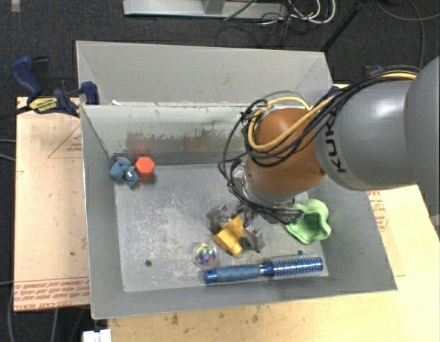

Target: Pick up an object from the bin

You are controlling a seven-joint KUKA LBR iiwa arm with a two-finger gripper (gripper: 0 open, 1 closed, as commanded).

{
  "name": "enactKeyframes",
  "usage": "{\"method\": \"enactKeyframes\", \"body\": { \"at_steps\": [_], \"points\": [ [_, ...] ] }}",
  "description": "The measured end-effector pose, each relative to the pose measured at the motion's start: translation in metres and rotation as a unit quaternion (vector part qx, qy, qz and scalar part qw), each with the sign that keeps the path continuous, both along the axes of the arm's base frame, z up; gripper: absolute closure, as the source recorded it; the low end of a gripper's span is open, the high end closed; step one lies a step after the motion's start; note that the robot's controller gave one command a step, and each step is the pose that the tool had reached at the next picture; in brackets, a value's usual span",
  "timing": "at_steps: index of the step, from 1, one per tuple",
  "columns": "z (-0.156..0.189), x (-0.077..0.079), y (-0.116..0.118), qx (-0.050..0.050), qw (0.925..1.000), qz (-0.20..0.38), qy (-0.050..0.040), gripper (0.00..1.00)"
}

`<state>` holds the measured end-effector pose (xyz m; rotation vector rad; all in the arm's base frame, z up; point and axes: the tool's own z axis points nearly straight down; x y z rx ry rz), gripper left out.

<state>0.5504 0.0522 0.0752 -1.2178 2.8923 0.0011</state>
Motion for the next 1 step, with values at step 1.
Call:
{"method": "enactKeyframes", "body": {
  "at_steps": [1],
  "points": [
    [0.1534, 0.0129, 0.0002, 0.0, 1.0, -0.008, -0.0047, 1.0]
  ]
}}
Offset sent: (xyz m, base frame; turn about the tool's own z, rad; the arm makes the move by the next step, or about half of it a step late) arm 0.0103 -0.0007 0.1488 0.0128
